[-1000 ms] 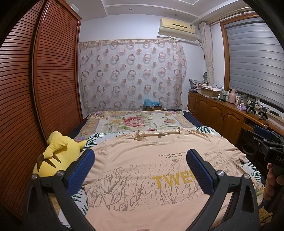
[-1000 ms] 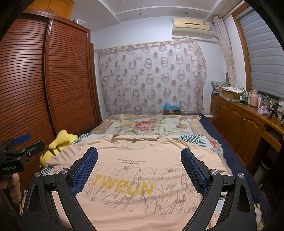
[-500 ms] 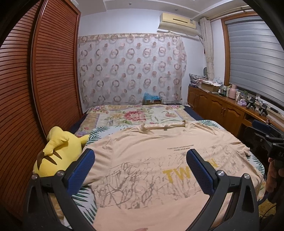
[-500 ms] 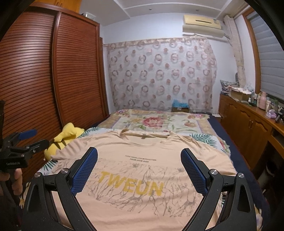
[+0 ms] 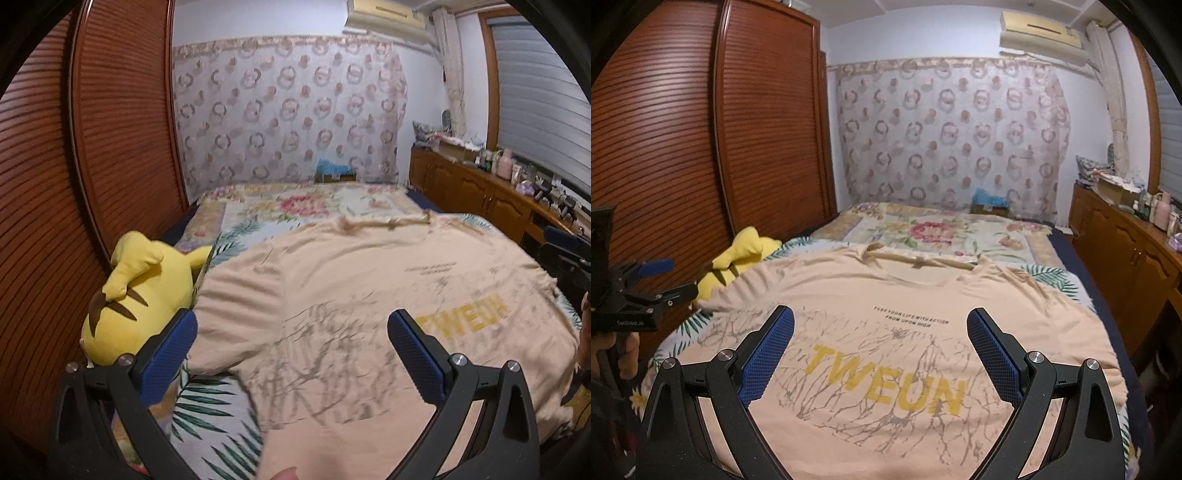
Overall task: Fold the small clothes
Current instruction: 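Move the left gripper to the shirt's side edge and grasp it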
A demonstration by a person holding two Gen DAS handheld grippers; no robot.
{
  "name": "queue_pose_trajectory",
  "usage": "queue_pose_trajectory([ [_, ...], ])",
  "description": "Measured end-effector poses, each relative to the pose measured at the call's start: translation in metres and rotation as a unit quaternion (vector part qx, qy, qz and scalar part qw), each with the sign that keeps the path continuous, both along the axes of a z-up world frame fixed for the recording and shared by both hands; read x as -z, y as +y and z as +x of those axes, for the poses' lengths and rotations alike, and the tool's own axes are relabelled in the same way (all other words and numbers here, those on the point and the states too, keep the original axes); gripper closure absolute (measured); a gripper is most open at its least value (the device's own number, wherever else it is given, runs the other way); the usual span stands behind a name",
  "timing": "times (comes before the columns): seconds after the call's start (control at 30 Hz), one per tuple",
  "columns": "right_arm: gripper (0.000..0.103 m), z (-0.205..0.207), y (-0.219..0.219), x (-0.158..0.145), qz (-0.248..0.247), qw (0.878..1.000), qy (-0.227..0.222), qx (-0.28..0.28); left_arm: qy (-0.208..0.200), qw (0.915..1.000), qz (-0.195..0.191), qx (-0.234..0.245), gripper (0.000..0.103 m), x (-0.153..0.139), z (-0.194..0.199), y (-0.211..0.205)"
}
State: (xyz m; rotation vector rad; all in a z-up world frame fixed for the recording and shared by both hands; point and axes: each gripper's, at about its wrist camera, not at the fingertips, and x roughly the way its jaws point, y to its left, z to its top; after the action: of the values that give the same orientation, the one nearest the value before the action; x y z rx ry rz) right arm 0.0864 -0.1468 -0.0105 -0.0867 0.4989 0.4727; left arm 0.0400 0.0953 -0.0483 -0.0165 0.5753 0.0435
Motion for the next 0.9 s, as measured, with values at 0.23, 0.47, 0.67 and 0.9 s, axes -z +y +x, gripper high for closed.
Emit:
queue_pose_trajectory([
  [0.23, 0.007, 0.022, 0.017, 0.029, -0.016, 0.998, 0.04, -0.041, 0.039, 0.999, -0.004, -0.023, 0.0, 0.029, 0.022, 0.045],
  [0.47, 0.007, 0.047, 0.042, 0.06, -0.036, 0.993, 0.082, -0.078, 0.079, 0.9957, -0.025, -0.043, 0.005, 0.053, 0.043, 0.092],
  [0.67, 0.006, 0.06, 0.06, 0.069, -0.045, 0.988, 0.106, -0.103, 0.118, 0.9901, -0.062, -0.044, 0.017, 0.072, 0.061, 0.123],
  [0.9, 0.006, 0.066, 0.089, 0.074, -0.054, 0.981, 0.124, -0.141, 0.151, 0.982, -0.106, -0.039, 0.033, 0.084, 0.073, 0.137],
])
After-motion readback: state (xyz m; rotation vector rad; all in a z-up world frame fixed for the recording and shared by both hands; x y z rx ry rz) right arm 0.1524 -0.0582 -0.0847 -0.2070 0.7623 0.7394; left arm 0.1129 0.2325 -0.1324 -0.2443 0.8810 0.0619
